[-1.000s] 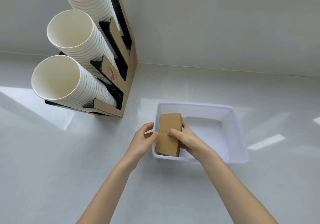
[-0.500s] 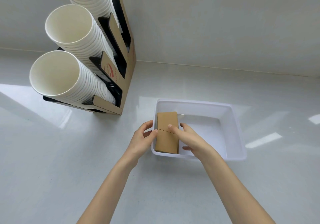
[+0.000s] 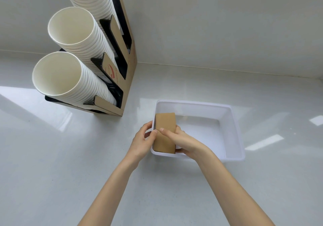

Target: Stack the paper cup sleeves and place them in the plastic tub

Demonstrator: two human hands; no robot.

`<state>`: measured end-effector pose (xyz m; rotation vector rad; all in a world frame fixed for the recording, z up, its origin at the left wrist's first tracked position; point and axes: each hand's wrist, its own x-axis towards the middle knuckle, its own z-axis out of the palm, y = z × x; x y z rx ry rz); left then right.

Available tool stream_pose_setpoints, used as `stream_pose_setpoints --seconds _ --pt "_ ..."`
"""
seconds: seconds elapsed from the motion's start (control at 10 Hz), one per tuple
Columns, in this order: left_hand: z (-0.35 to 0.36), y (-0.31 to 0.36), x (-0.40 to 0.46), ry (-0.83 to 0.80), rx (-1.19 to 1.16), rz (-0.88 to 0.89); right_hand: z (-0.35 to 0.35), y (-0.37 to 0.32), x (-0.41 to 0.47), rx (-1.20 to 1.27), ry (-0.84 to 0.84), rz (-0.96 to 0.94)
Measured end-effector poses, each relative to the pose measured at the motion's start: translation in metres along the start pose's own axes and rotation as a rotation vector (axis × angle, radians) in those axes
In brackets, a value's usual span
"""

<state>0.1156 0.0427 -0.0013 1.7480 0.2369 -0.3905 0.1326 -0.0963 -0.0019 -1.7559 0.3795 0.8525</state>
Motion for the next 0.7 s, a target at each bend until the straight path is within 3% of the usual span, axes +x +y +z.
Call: stream_pose_setpoints --seconds 0.3,0.5,0.6,0.7 --pt "-0.003 0.004 -0.001 -0.001 0.154 0.05 -0.009 -0.01 -0.015 -0.177 -0.007 -0.05" --pt "-0.008 0.013 0.002 -0.051 0.359 0.042 -0.021 -0.008 -0.033 -0.527 0.062 -0.067" --pt "-0.011 0.028 0.004 -0.087 0.587 0.022 -0.033 -0.012 -0.044 -0.674 0.113 -0.072" --pt "-0.01 0.046 -0.002 -0.057 0.712 0.089 -0.038 -0.018 -0.056 -0.741 0.185 -0.097"
